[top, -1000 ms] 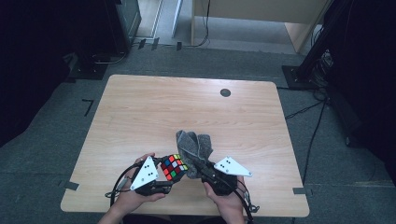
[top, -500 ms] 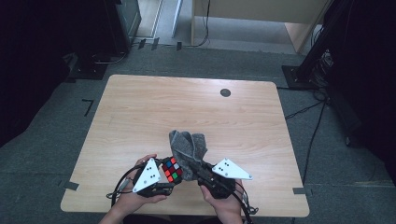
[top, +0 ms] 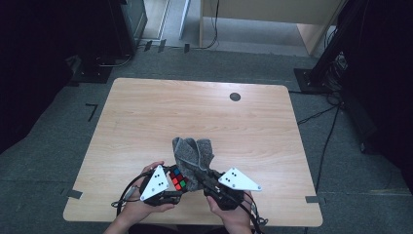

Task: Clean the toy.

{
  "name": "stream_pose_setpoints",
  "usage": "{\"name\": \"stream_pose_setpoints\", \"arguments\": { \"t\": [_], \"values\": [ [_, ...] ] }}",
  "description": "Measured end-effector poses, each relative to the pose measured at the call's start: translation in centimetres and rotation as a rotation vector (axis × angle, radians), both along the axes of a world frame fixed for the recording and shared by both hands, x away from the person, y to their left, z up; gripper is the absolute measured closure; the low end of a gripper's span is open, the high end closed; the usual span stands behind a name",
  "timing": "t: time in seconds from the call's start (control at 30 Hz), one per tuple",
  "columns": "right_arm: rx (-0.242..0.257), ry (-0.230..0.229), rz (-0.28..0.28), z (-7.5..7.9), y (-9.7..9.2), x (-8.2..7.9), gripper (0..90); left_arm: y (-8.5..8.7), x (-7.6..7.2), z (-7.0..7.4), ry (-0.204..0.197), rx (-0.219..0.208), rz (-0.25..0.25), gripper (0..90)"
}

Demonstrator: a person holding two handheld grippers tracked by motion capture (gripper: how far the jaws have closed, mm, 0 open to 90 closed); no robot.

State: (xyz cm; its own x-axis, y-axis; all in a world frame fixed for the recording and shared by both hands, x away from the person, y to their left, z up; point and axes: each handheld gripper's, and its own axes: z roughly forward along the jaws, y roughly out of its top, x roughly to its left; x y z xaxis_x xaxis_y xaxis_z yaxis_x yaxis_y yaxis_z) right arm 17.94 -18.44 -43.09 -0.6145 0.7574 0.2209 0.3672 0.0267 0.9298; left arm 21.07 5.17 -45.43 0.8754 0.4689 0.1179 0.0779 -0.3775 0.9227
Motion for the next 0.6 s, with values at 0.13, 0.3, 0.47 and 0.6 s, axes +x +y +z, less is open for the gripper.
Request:
{"name": "stream_pose_setpoints", "arguments": {
  "t": [0.13, 0.3, 0.47, 0.6],
  "values": [
    [-0.012, 0.07, -0.057, -1.3, -1.0, 0.9, 70.5, 0.5, 0.2, 0.3, 0.011, -0.029, 0.004, 34.2],
    [0.02, 0.045, -0.031, -0.3, -0.6, 0.4, 70.4, 0.1, 0.3, -0.2, 0.019, 0.0, 0.001, 34.2],
    [0.011, -0.011, 0.005, 0.7, 0.4, -0.5, 70.2, -0.1, 0.1, -0.1, 0.019, -0.001, -0.012, 34.2],
    [0.019, 0.031, -0.022, -0.1, -0.4, 0.2, 70.0, 0.5, 0.3, 0.5, 0.03, -0.04, -0.011, 34.2]
  ]
}}
